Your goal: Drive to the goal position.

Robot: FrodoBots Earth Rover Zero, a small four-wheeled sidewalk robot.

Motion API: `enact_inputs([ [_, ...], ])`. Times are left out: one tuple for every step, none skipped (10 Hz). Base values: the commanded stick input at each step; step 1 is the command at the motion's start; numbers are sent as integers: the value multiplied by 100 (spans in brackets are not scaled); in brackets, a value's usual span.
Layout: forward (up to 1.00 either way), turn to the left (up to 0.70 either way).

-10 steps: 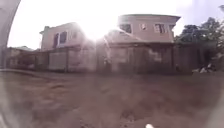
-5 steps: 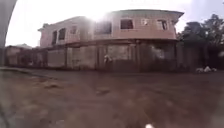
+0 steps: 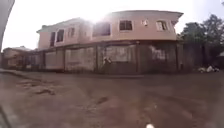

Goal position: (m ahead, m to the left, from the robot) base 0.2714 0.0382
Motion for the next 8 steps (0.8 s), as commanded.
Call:
enact_inputs([
  [70,3],
  [70,3],
  [70,3],
  [70,17],
  [70,38],
  [70,38],
  [70,38],
  [70,38],
])
